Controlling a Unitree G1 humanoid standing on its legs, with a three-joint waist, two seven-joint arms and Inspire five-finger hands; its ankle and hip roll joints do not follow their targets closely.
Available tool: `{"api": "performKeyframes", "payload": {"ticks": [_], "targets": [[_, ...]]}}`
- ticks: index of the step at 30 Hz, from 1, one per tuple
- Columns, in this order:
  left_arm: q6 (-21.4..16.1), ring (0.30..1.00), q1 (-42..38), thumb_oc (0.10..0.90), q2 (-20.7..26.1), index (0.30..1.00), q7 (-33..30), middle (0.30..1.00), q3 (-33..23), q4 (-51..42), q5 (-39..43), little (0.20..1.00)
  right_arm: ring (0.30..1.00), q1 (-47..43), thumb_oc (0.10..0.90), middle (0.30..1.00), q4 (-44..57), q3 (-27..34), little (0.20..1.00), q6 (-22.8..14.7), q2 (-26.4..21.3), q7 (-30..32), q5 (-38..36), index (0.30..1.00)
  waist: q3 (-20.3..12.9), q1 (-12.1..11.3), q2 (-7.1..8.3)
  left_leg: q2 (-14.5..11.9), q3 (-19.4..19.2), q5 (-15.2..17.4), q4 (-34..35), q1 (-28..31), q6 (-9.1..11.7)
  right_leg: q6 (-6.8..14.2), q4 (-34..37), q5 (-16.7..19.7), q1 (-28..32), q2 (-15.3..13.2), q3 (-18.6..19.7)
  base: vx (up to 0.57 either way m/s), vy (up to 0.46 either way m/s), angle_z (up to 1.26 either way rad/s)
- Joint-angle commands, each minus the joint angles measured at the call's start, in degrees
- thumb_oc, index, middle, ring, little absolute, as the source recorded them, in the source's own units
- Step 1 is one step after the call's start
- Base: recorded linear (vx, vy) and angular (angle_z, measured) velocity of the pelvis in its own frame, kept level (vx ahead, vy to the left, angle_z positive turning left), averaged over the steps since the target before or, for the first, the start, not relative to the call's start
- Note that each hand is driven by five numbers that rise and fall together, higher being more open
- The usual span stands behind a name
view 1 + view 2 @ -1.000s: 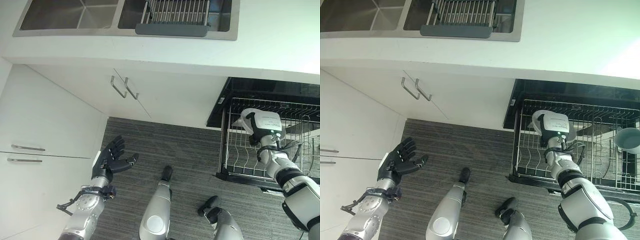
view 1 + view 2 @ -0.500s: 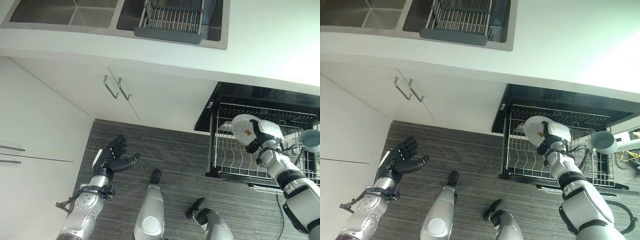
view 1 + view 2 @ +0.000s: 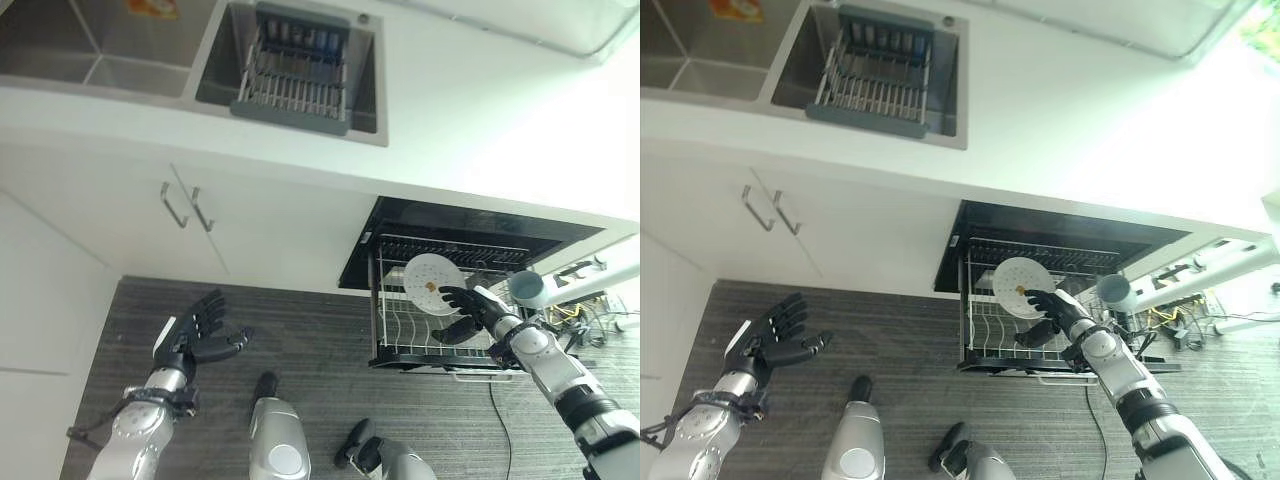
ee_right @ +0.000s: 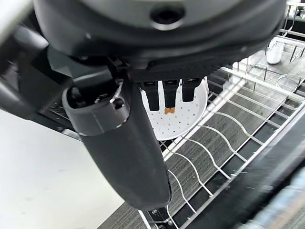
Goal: Place the dishes in the dishwasher.
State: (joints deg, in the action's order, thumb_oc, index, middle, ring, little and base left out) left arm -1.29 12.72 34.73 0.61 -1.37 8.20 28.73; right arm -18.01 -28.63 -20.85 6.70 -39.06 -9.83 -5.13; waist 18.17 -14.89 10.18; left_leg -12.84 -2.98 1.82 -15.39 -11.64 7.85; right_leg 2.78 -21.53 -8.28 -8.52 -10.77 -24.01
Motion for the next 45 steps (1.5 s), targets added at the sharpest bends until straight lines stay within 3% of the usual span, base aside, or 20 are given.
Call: {"api": "performKeyframes", "payload": {"ticks": [1,4,8,11,15,20,24,29,31,37,45], "targets": [[-3.8,0.9,0.1,0.8,1.1,0.9,1.5,0.9,-3.4,-6.8,-1.8,0.9,0.9,-1.2,0.8,0.9,-2.7,4.0,0.9,1.8,-7.2,1.2,1.5,0.9,-3.3,0.8,-0.64,-1.5,1.4,6.7,-1.8,-0.8,-0.8,8.6,4.3,1.0,3.4,-1.7,4.9,0.03,-0.021,-0.18],[-3.2,0.9,1.6,0.8,0.7,0.9,1.8,0.9,-5.0,-6.9,-1.8,0.9,0.9,3.2,0.8,0.9,0.1,9.6,0.9,3.9,-8.2,2.3,-0.3,0.9,-4.2,2.8,-0.3,-2.3,0.2,7.3,-1.8,1.0,-0.8,8.6,4.3,0.6,4.2,-1.2,5.7,0.04,-0.002,-0.06],[-3.9,0.9,3.1,0.8,-0.2,0.9,2.6,0.9,-6.2,-6.1,-2.0,0.9,0.9,8.2,0.8,0.9,4.6,16.8,0.9,3.3,-8.3,3.3,-0.4,0.9,-5.3,5.0,-0.31,-2.8,-1.0,7.2,-1.8,1.6,-1.0,8.6,4.3,0.8,3.9,-1.1,6.8,0.02,0.012,-0.25],[-4.5,0.9,4.3,0.8,-1.4,0.9,2.8,0.9,-7.4,-5.7,-1.9,0.9,0.9,15.0,0.8,0.9,10.3,24.1,0.9,4.9,-5.8,4.3,2.0,0.9,-6.0,7.6,-0.77,-3.0,-2.4,7.7,-1.8,2.7,-1.3,8.7,4.3,0.9,3.7,-0.9,8.1,0.01,0.024,-0.2],[-4.6,0.9,4.7,0.8,-2.1,0.9,2.4,0.9,-7.5,-5.4,-1.9,0.9,0.9,19.4,0.8,0.9,12.0,27.5,0.9,7.5,-3.7,6.1,5.2,0.9,-6.5,9.6,-1.7,-3.4,-3.7,8.0,-1.8,3.7,-1.4,8.6,4.3,0.9,3.3,-0.9,9.3,0.01,0.035,-0.2],[-4.5,0.9,3.9,0.8,-2.2,0.9,1.8,0.9,-6.4,-4.9,-1.3,0.9,0.9,20.2,0.8,0.9,9.2,29.0,0.9,11.8,-1.8,9.4,3.3,0.9,-6.8,10.5,-3.07,-3.6,-4.7,8.1,-1.8,4.1,-1.3,8.6,4.3,0.8,3.1,-1.0,10.1,0.01,0.029,-0.15],[-4.2,0.9,3.5,0.8,-2.3,0.9,2.2,0.9,-5.5,-4.9,-1.3,0.9,0.9,19.7,0.8,0.9,3.6,27.5,0.9,15.6,0.0,9.0,0.5,0.9,-6.9,10.1,-3.95,-3.4,-4.7,8.2,-1.8,4.2,-1.3,8.6,4.3,0.7,3.2,-1.4,9.9,0.0,0.008,-0.01],[-3.9,0.9,1.7,0.8,-2.8,0.9,2.6,0.9,-3.0,-3.1,-1.9,0.9,0.9,16.2,0.8,0.9,-7.1,23.4,0.9,16.9,2.0,8.4,-4.7,0.9,-7.1,8.6,-5.14,-2.9,-4.0,8.1,-1.8,4.3,-1.0,8.5,4.3,0.5,3.9,-2.2,8.8,0.02,0.019,0.02],[-4.0,0.9,0.9,0.8,-2.9,0.9,2.8,0.9,-1.4,-2.1,-1.8,0.9,0.9,13.2,0.8,0.9,-13.4,22.0,0.9,16.0,3.0,10.3,-9.3,0.9,-7.3,7.6,-5.84,-2.5,-3.5,8.1,-1.8,4.3,-0.9,8.4,4.3,0.3,4.2,-2.6,8.3,0.05,0.052,0.11],[-3.9,0.9,-1.7,0.8,-3.1,0.9,1.4,0.9,2.8,-0.6,-1.2,0.9,0.9,5.1,0.8,0.9,-28.3,18.1,0.9,12.7,5.4,11.6,-10.8,0.9,-7.6,4.8,-7.55,-1.4,-1.8,8.0,-1.8,3.8,-0.8,8.2,4.3,-0.1,4.7,-3.6,6.7,0.03,0.043,0.17],[-4.6,0.9,-3.2,0.8,-3.3,0.9,-1.6,0.9,6.1,1.9,-0.5,0.9,0.9,-3.3,0.8,0.9,-38.7,17.7,0.9,13.8,4.7,16.0,-14.8,0.9,-7.1,1.6,-9.7,0.7,0.6,7.6,-1.8,2.8,-0.9,8.0,4.3,-0.1,5.0,-5.2,4.7,0.02,0.033,0.18]]}}
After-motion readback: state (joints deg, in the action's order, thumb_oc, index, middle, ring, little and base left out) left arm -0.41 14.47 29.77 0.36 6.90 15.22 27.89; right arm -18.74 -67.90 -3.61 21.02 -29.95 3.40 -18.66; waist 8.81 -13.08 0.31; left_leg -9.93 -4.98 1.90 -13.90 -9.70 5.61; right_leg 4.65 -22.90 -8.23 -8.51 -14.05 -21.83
